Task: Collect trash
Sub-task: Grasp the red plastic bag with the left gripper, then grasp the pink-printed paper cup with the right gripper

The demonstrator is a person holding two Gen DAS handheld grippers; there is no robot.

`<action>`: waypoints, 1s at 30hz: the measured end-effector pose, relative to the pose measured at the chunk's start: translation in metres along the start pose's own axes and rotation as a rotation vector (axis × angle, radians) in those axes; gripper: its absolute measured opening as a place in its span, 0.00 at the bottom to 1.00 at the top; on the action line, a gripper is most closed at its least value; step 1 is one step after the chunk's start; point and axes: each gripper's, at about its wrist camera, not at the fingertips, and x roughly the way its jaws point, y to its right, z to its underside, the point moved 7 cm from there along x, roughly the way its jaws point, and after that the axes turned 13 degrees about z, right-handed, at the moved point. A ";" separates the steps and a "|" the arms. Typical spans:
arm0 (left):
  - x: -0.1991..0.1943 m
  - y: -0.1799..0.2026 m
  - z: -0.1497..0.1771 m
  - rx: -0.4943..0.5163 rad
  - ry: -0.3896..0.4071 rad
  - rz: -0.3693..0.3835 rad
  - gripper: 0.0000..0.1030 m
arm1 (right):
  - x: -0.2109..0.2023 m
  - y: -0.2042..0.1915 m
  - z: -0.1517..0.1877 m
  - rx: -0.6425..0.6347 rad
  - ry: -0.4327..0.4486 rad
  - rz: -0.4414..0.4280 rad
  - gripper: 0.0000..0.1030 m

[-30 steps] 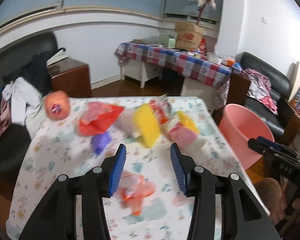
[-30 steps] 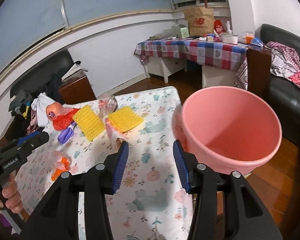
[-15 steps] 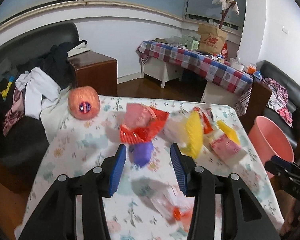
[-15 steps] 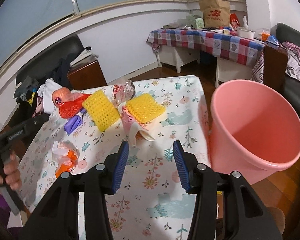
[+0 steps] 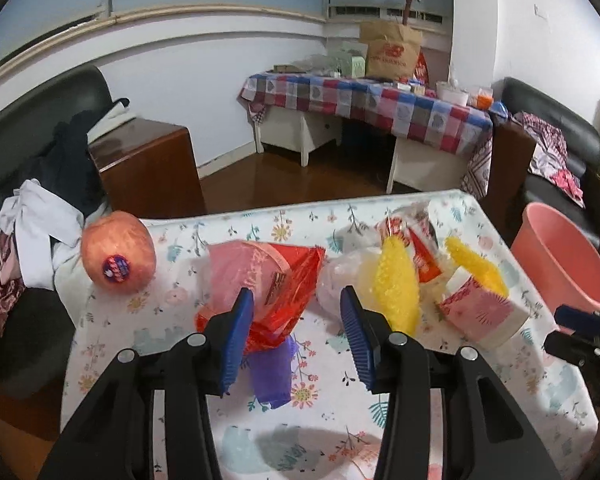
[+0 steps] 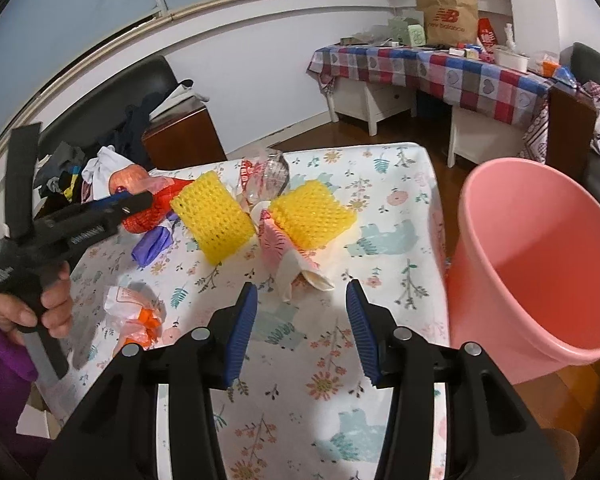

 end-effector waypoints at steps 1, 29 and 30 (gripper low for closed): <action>0.002 -0.001 0.002 -0.005 -0.005 0.007 0.20 | 0.002 -0.002 -0.001 -0.006 -0.006 -0.003 0.46; -0.081 -0.041 0.054 -0.231 0.079 0.067 0.00 | 0.034 -0.021 -0.004 -0.036 -0.049 -0.024 0.24; -0.083 -0.040 0.054 -0.231 0.082 0.067 0.00 | 0.030 -0.022 -0.003 -0.040 -0.041 -0.026 0.24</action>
